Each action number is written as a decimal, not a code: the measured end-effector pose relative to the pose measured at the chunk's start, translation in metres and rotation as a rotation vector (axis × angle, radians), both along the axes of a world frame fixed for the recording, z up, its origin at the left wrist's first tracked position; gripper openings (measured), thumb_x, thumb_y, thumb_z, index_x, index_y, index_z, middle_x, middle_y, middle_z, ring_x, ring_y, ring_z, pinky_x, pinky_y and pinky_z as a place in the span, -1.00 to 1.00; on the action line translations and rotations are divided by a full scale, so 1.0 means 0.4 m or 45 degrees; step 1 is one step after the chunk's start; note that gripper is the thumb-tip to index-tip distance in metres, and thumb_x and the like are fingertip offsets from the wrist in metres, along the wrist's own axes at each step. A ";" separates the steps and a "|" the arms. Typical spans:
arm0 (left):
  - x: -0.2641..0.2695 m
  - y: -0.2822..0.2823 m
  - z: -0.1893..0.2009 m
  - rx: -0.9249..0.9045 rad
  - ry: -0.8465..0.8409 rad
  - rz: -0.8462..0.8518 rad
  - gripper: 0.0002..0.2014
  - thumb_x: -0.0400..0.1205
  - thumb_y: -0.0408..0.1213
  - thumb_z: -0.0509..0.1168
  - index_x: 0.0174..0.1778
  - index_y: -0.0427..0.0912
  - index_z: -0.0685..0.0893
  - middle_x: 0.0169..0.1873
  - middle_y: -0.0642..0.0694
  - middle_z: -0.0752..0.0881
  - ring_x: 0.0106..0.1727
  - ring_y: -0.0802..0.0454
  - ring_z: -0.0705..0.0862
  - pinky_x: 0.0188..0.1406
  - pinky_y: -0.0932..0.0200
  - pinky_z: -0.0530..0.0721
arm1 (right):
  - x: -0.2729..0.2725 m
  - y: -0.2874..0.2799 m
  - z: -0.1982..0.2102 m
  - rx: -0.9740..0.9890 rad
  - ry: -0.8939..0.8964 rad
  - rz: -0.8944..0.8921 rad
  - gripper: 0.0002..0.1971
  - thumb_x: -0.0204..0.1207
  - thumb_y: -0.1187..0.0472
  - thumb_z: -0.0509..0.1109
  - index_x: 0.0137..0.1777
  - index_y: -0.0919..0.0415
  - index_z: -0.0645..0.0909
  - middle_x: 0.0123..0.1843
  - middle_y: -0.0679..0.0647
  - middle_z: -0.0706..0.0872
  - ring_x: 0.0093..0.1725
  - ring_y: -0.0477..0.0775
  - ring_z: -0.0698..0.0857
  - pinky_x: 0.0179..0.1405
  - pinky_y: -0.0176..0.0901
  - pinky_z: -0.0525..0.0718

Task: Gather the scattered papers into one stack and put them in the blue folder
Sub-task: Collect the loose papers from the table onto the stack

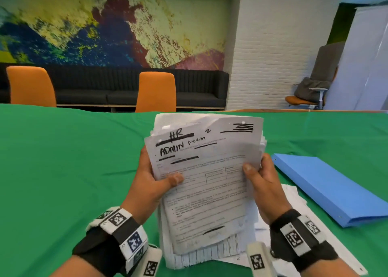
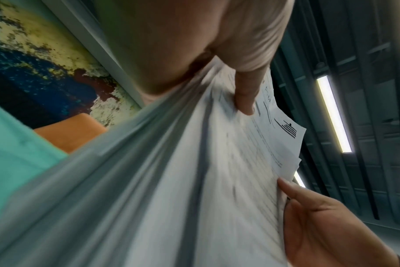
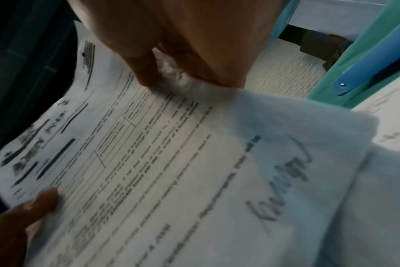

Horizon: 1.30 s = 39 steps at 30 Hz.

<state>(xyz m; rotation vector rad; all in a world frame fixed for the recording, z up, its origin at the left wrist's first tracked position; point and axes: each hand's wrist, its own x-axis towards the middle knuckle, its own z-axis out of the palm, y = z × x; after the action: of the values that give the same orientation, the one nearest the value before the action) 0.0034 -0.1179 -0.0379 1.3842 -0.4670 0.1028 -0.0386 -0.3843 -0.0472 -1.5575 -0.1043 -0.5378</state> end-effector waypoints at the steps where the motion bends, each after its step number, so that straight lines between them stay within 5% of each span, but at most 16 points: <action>1: -0.003 -0.002 -0.009 0.006 0.029 0.004 -0.18 0.40 -0.58 0.55 0.52 -0.05 0.36 0.20 -0.18 0.79 0.15 -0.18 0.82 -0.02 -0.09 0.83 | 0.001 0.001 -0.006 -0.002 0.010 -0.009 -0.87 0.75 0.28 0.26 0.19 0.05 0.49 0.16 0.15 0.77 0.08 0.05 0.85 -0.03 -0.02 0.86; 4: -0.016 -0.009 -0.054 0.072 0.138 0.019 -0.25 0.42 -0.55 0.52 0.47 -0.01 0.40 0.15 -0.12 0.83 0.13 -0.15 0.83 0.00 -0.06 0.83 | 0.007 0.002 -0.018 0.015 0.040 -0.034 -0.84 0.73 0.24 0.32 0.21 0.00 0.47 0.20 0.19 0.79 0.14 0.22 0.84 0.11 0.21 0.85; 9: -0.013 -0.013 -0.095 0.142 0.229 0.021 -0.45 0.52 -0.66 0.39 0.30 -0.03 0.52 0.16 -0.06 0.82 0.15 -0.08 0.83 0.15 -0.17 0.77 | 0.009 -0.017 -0.037 0.129 0.202 0.114 -0.41 0.37 0.21 0.62 0.39 0.11 0.53 0.18 0.16 0.87 0.18 0.27 0.86 0.13 0.17 0.84; 15: -0.013 -0.033 -0.063 0.116 0.167 0.115 -0.49 0.55 -0.67 0.33 0.25 0.01 0.54 0.14 -0.03 0.82 0.14 -0.04 0.82 0.13 -0.17 0.77 | 0.004 0.003 -0.029 0.115 0.201 0.063 -0.72 0.60 0.22 0.51 0.27 0.18 0.64 0.16 0.16 0.88 0.13 0.27 0.87 0.14 0.29 0.84; 19: -0.018 -0.046 -0.030 0.132 0.003 0.153 -0.49 0.58 -0.59 0.36 0.35 -0.03 0.47 0.20 0.01 0.78 0.20 0.12 0.78 0.08 0.12 0.74 | 0.018 0.023 -0.021 0.090 0.083 0.024 -0.75 0.67 0.14 0.45 0.31 0.07 0.61 0.23 0.14 0.84 0.18 0.21 0.85 0.16 0.26 0.83; 22: -0.021 -0.041 -0.057 0.171 0.055 0.150 -0.52 0.56 -0.56 0.39 0.34 -0.12 0.49 0.20 -0.01 0.79 0.20 0.08 0.78 0.15 -0.02 0.74 | 0.016 0.026 -0.047 0.075 0.128 0.067 -0.77 0.65 0.16 0.47 0.26 0.02 0.62 0.22 0.15 0.84 0.18 0.22 0.85 0.18 0.33 0.82; 25: -0.021 -0.034 -0.099 0.165 0.187 0.125 -0.59 0.55 -0.58 0.39 0.28 -0.19 0.58 0.16 -0.06 0.82 0.18 -0.01 0.81 0.23 -0.21 0.73 | 0.008 0.018 -0.073 0.107 0.219 0.130 -0.68 0.56 0.26 0.55 0.29 0.14 0.63 0.19 0.21 0.86 0.15 0.27 0.87 0.18 0.42 0.80; 29: -0.015 -0.036 -0.116 0.162 0.241 0.097 -0.59 0.56 -0.63 0.36 0.26 -0.16 0.66 0.15 -0.04 0.84 0.20 0.00 0.80 0.27 -0.10 0.68 | 0.013 -0.004 -0.079 0.175 0.292 0.256 -0.45 0.37 0.21 0.63 0.38 0.20 0.64 0.26 0.24 0.85 0.23 0.34 0.83 0.28 0.43 0.75; 34: -0.002 -0.028 -0.104 0.147 0.298 0.044 -0.62 0.55 -0.60 0.38 0.24 -0.20 0.68 0.14 -0.09 0.84 0.17 -0.05 0.81 0.30 -0.21 0.67 | 0.016 -0.014 -0.070 0.133 0.356 0.370 -0.44 0.39 0.25 0.60 0.42 0.24 0.63 0.30 0.27 0.83 0.29 0.39 0.80 0.33 0.47 0.71; 39: 0.013 -0.007 -0.043 -0.038 0.353 -0.130 -0.49 0.46 -0.59 0.42 0.35 -0.25 0.63 0.21 -0.22 0.80 0.21 -0.26 0.79 0.09 -0.17 0.80 | 0.004 -0.035 -0.044 0.246 0.415 0.423 -0.39 0.39 0.37 0.52 0.48 0.26 0.54 0.37 0.36 0.77 0.33 0.48 0.75 0.28 0.35 0.77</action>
<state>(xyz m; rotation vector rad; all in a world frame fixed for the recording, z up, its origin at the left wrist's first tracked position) 0.0087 -0.1207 -0.0551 1.3187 -0.3023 -0.1633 -0.0372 -0.3984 -0.0649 -1.3826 -0.0573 -0.0283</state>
